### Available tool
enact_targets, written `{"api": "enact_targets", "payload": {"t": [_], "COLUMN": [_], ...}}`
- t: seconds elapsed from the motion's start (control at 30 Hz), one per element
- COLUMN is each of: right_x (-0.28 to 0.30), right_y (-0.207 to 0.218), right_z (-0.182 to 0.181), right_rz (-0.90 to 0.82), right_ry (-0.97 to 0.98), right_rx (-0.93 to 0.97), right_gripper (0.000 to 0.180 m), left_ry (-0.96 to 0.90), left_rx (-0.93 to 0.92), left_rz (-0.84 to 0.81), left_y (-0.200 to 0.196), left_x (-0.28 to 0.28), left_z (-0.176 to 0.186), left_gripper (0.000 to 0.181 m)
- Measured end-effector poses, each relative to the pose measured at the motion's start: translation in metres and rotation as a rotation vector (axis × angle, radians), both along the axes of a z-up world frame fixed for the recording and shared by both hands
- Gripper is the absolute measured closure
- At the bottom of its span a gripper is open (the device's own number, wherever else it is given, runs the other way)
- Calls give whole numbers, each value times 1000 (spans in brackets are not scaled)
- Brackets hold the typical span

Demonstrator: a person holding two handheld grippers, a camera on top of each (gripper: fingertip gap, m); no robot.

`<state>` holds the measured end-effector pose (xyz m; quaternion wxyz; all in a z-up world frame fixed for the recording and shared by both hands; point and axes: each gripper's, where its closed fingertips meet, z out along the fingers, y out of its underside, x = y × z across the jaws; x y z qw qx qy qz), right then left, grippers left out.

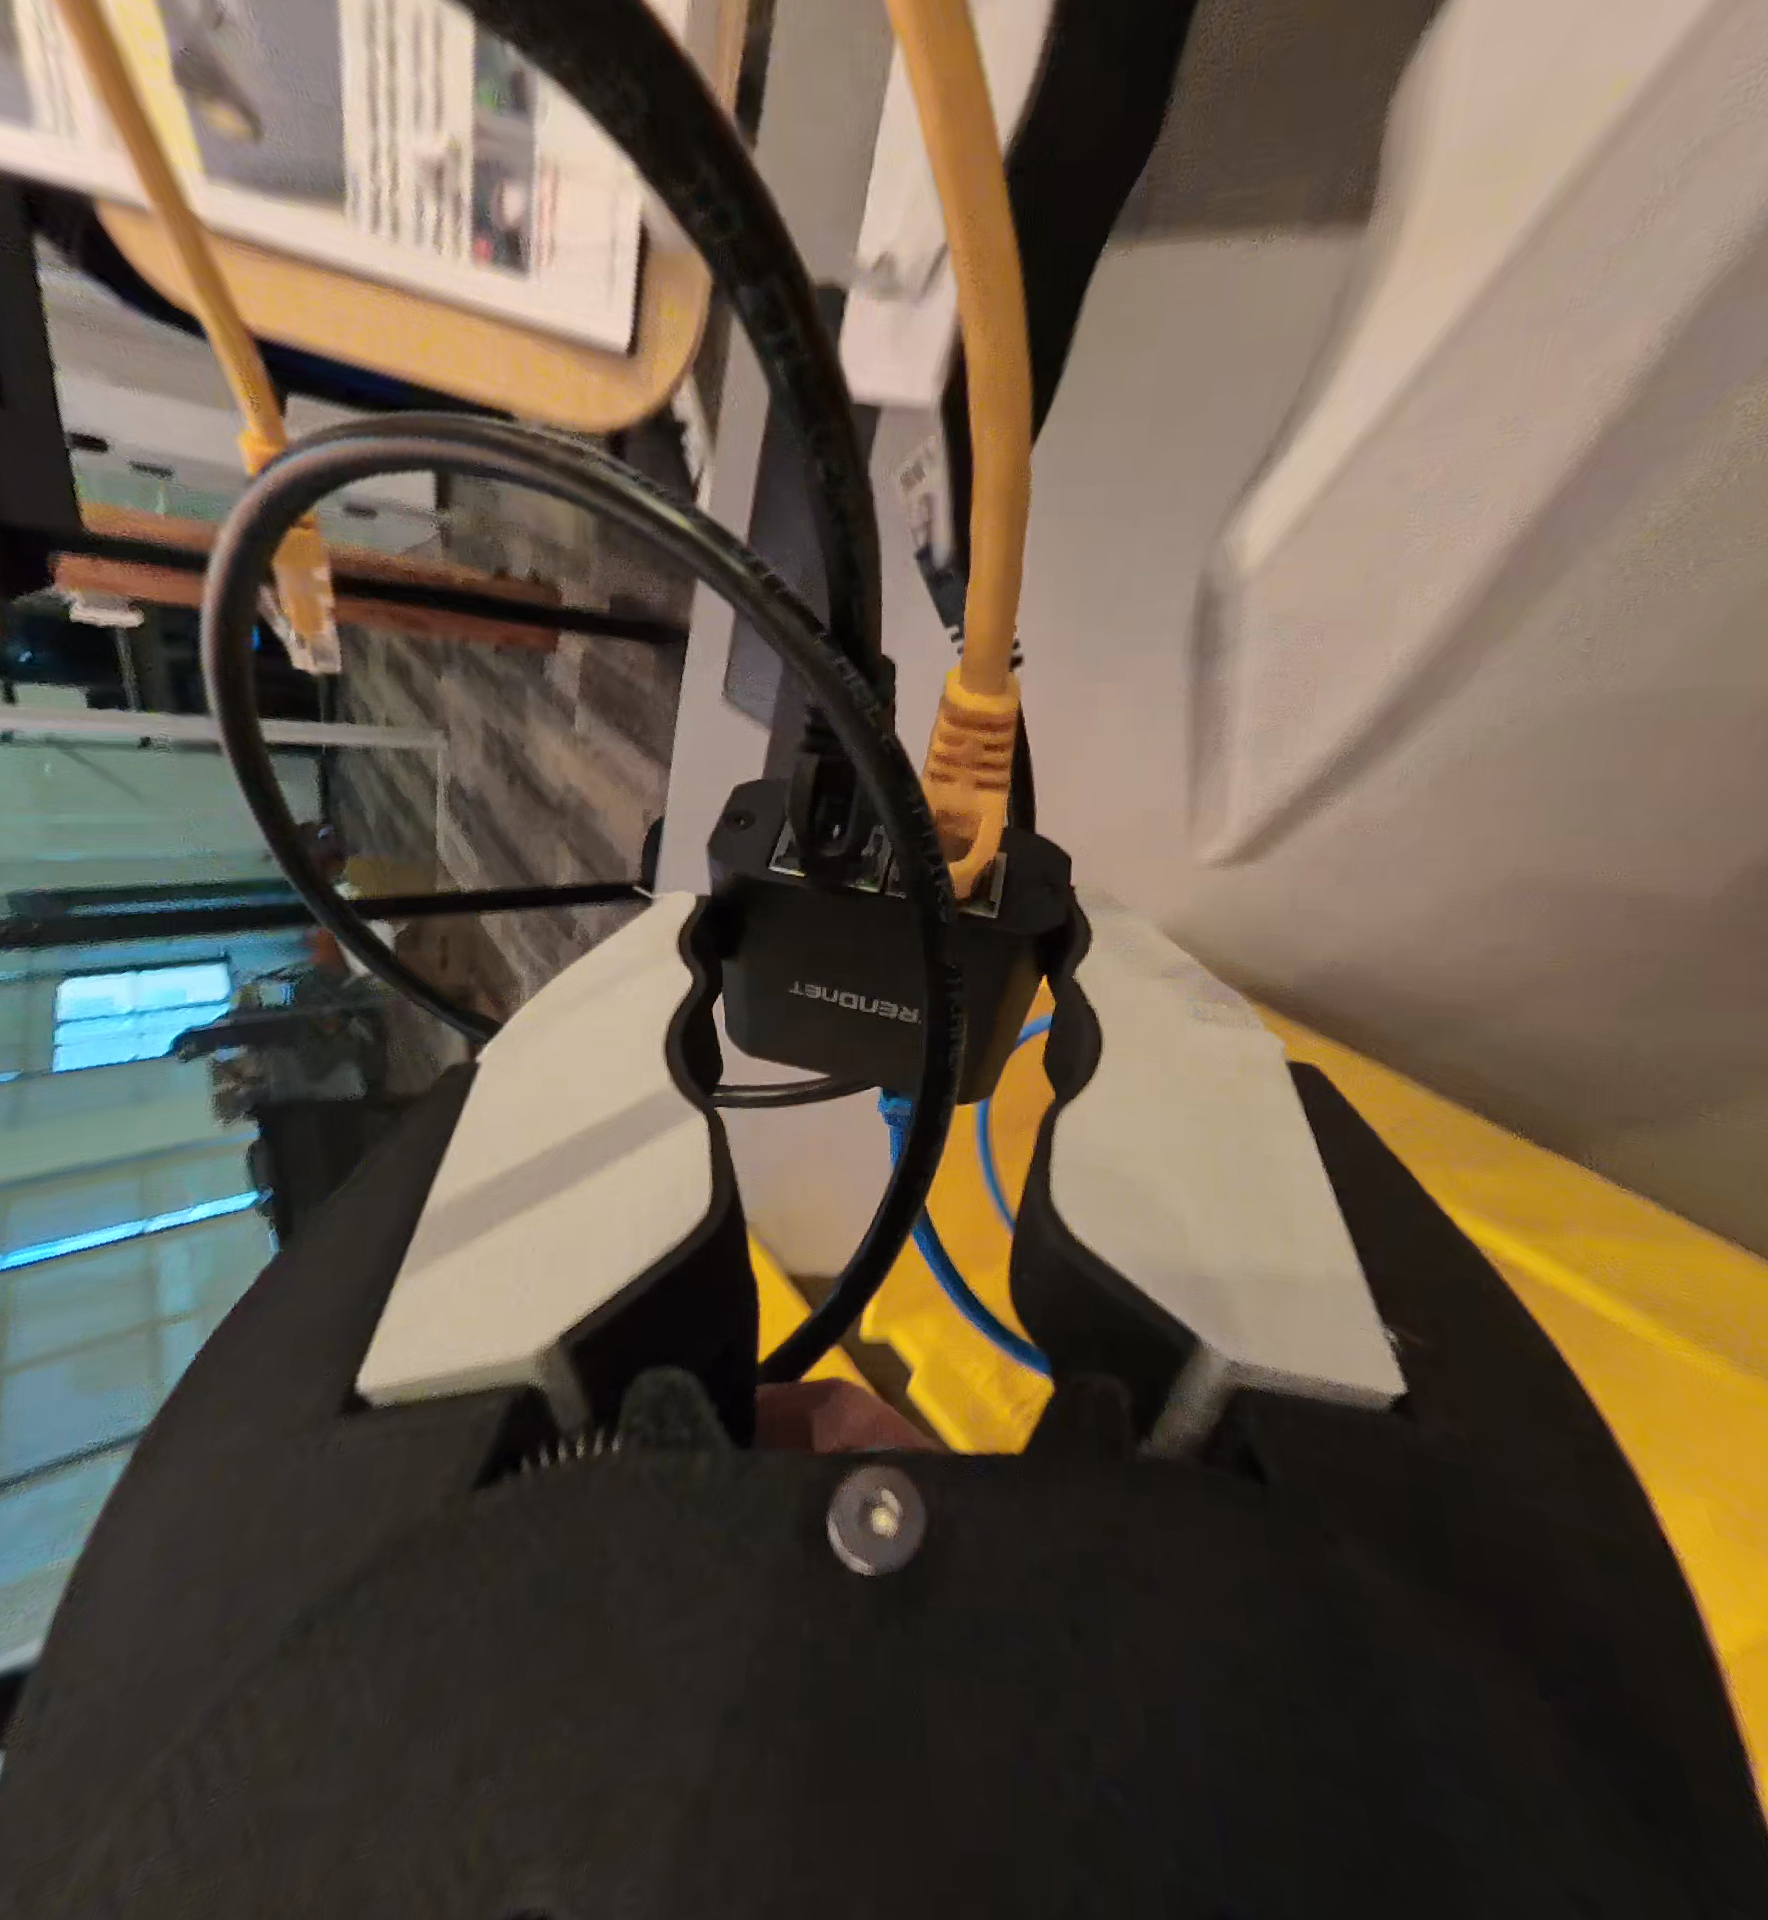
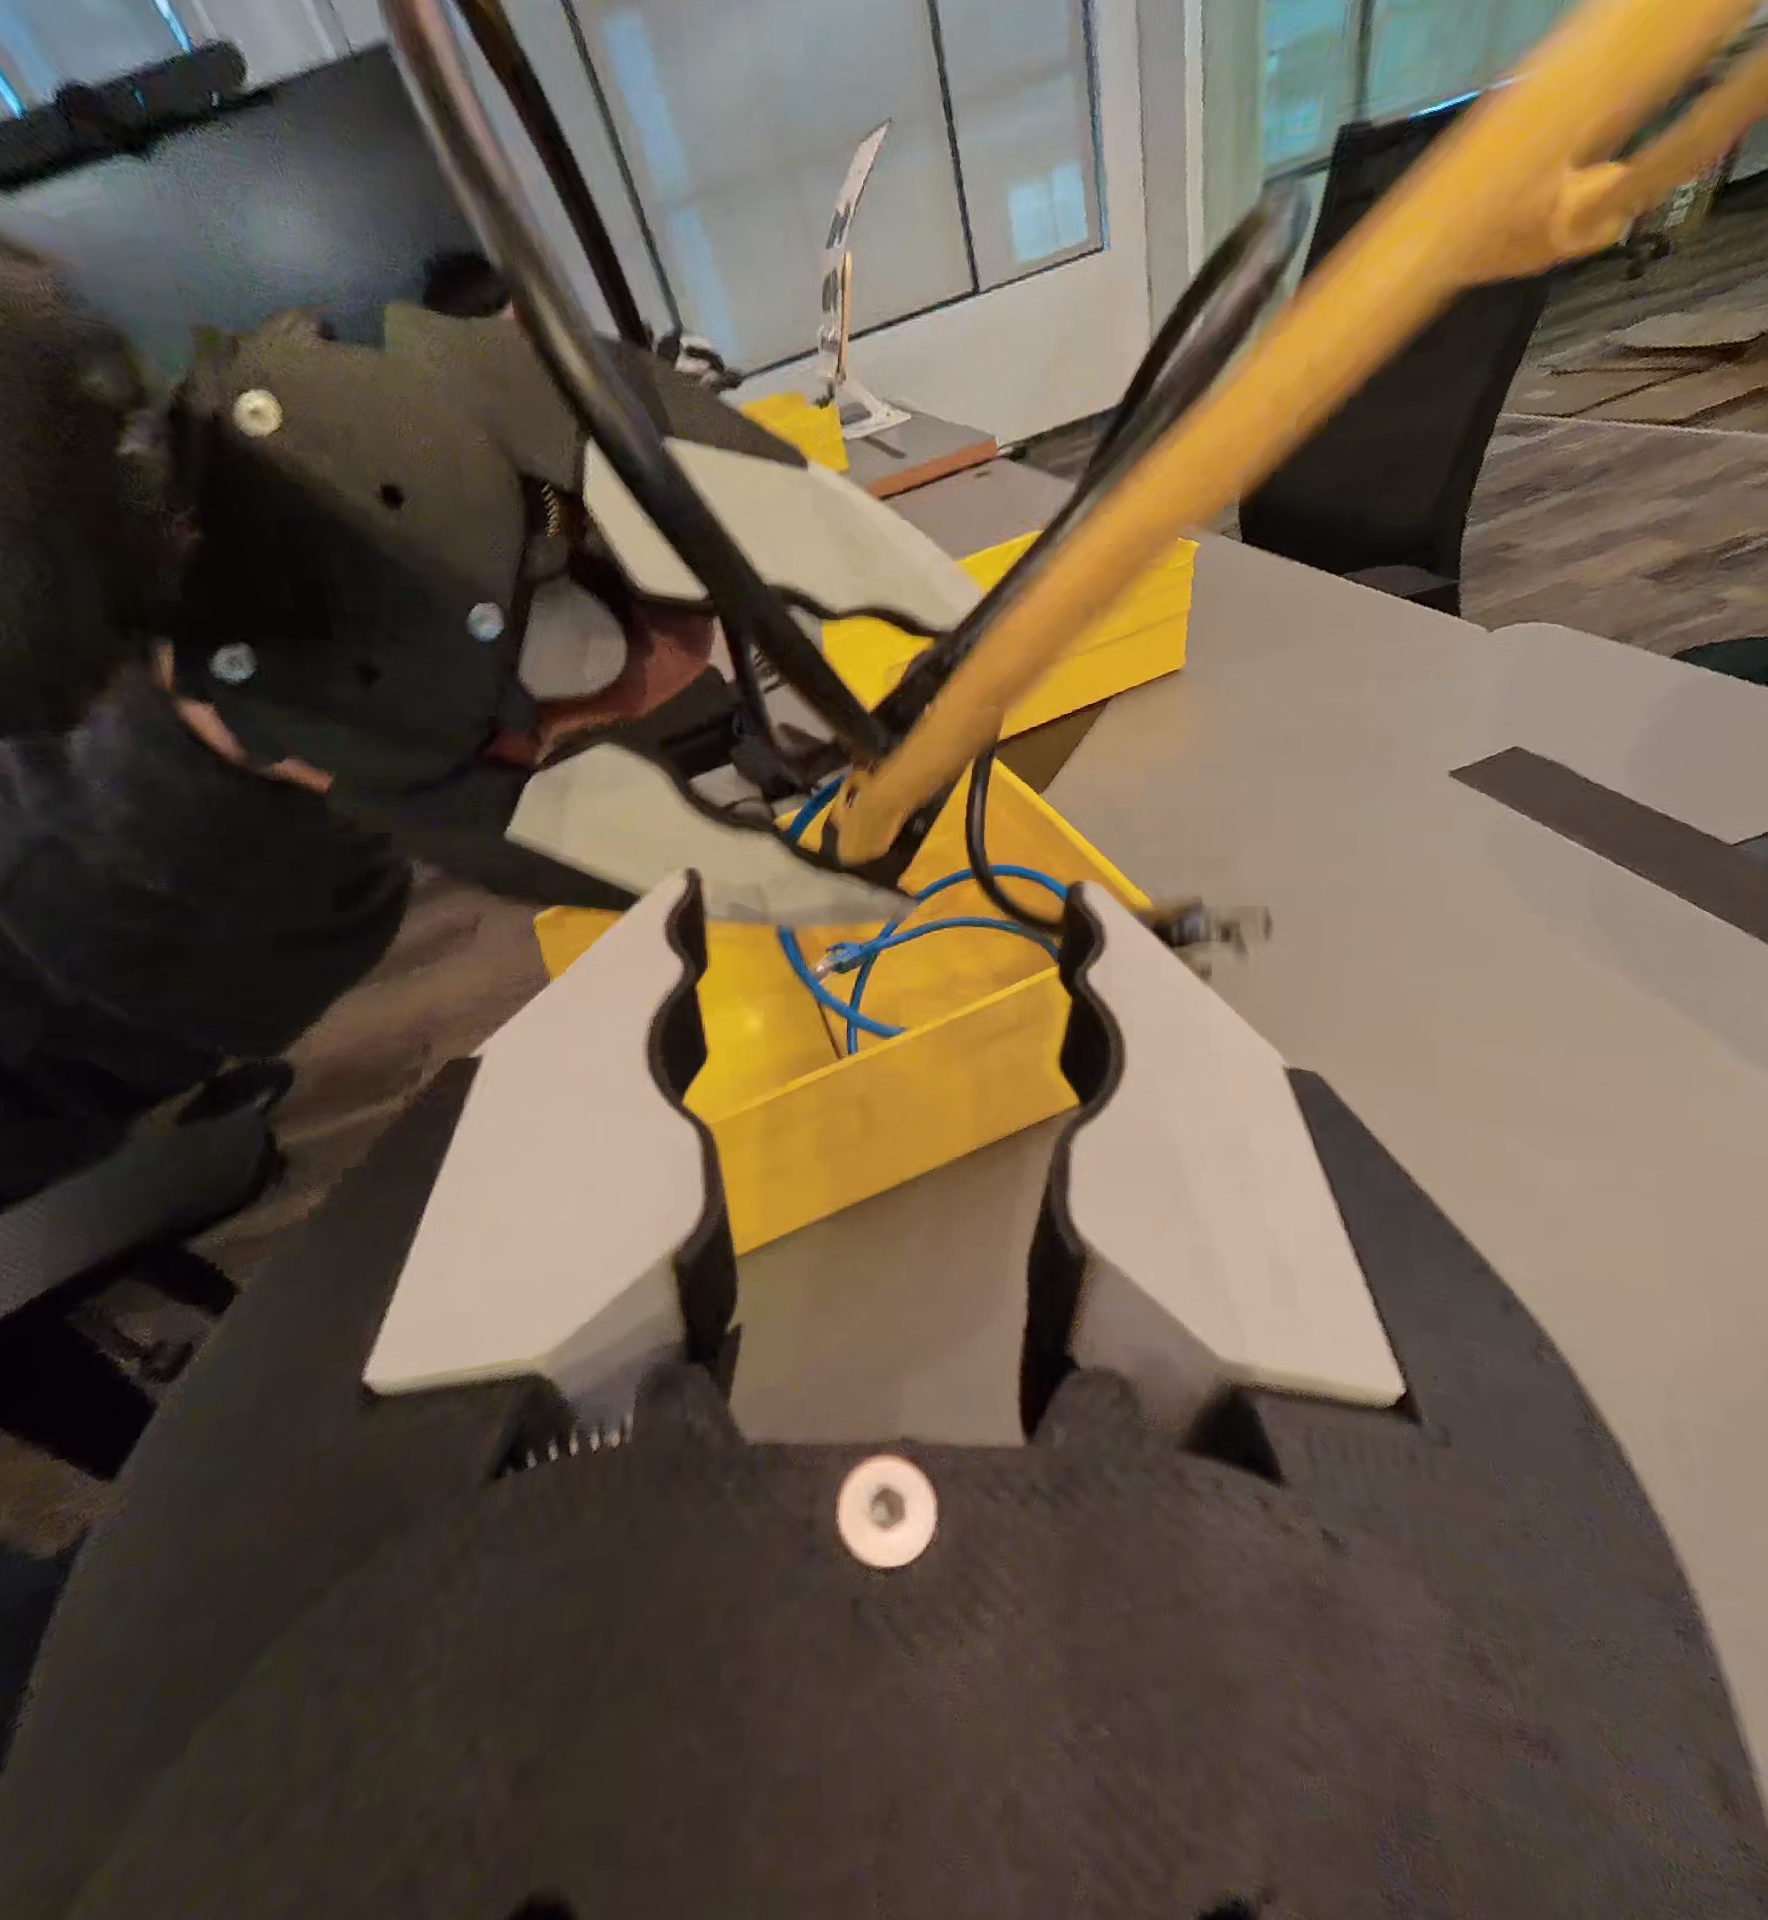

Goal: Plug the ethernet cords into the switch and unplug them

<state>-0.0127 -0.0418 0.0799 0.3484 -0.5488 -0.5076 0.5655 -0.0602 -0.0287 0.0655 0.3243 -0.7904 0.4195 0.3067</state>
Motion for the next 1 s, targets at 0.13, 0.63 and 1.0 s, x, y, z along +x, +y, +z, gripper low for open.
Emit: {"api": "enact_targets", "payload": {"t": [0.13,0.63,1.0], "right_x": [-7,17,71], "right_y": [15,62,91], "right_z": [-6,-29,40], "right_rz": [-40,-83,-78], "right_ry": [47,140,352], "right_rx": [-96,-349,-382], "right_gripper": [127,158,159], "left_ry": [14,-130,-233], "left_rx": [-23,109,318], "left_rz": [-59,-279,-273], "left_y": [15,26,-23], "left_x": [25,94,65], "left_z": [-16,-15,58], "left_gripper": [121,115,119]}}
